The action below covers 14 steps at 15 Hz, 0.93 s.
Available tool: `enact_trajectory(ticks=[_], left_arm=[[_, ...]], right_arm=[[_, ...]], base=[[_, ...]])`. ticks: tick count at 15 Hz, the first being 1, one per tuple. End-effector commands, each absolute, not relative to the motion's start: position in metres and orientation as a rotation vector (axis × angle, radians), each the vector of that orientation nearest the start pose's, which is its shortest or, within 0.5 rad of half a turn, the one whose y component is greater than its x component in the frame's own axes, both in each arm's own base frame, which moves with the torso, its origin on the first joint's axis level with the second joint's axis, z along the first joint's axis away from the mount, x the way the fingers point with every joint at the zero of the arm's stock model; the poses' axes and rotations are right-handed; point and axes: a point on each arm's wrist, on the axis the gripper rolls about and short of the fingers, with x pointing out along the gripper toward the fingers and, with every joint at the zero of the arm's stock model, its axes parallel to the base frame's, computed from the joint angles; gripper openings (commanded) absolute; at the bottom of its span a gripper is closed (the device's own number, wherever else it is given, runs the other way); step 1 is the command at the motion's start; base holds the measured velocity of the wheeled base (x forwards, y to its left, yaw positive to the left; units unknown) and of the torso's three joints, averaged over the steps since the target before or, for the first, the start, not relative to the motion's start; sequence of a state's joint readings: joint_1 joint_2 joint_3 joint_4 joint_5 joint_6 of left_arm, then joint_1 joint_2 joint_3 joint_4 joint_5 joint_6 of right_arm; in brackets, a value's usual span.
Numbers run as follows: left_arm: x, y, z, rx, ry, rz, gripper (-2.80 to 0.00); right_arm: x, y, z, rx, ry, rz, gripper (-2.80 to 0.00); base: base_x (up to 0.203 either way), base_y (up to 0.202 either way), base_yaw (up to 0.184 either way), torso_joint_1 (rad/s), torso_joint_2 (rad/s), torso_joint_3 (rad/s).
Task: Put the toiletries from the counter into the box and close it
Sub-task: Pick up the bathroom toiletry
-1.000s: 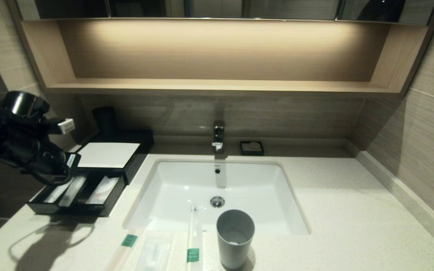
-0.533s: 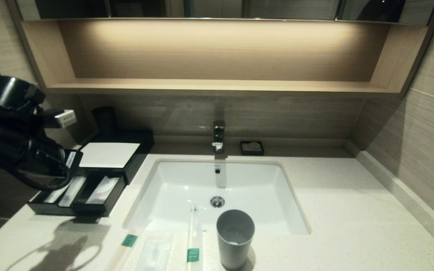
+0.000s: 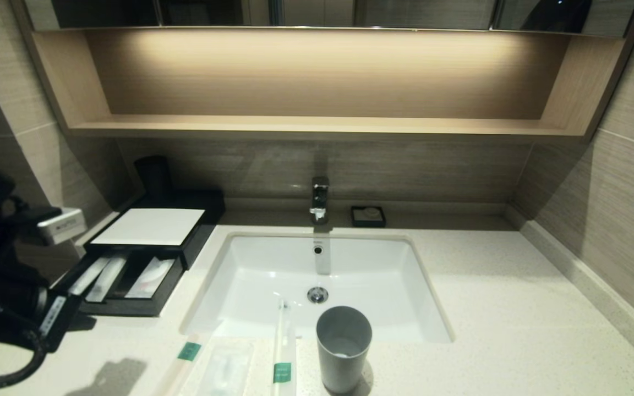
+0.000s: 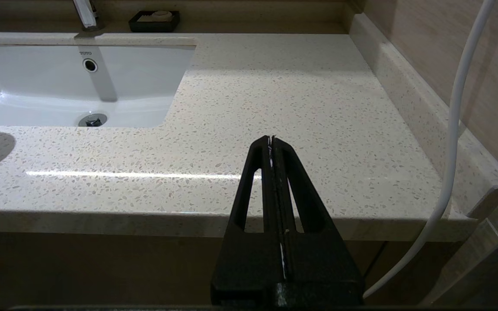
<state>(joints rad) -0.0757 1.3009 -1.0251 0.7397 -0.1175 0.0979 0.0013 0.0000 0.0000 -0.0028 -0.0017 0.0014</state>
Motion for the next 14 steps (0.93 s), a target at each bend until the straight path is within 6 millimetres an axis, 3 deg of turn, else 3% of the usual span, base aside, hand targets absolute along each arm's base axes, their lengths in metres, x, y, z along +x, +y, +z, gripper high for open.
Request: enact_trajectory(ticks=[1,6,12,14], left_arm=[[0.127,-0.02,0.23,0.054,0.992,-0.258,-2.8],[0.101,-0.031,0.219,0.04,1.114,-0.325,-2.8],[0.088,-0.029,0.184,0.044,1.247,-0.315,-2.8],[0.089,-0.029,0.181,0.043,1.24,-0.316,-2.8]], right_arm=[[-0.023,0.0,0.075,0.002,-0.002,0.0,-2.8],[-0.023,0.0,0.075,0.002,-0.003,0.0,-2.8],[-0.023,0.0,0.075,0.002,-0.002,0.0,-2.8],[-0.023,0.0,0.075,0.002,-0.002,0.0,-2.8]], base=[[0.0,0.0,0.0,0.0,0.0,0.0],[0.0,0.0,0.0,0.0,0.0,0.0],[0.0,0.0,0.0,0.0,0.0,0.0],[0.0,0.0,0.0,0.0,0.0,0.0]])
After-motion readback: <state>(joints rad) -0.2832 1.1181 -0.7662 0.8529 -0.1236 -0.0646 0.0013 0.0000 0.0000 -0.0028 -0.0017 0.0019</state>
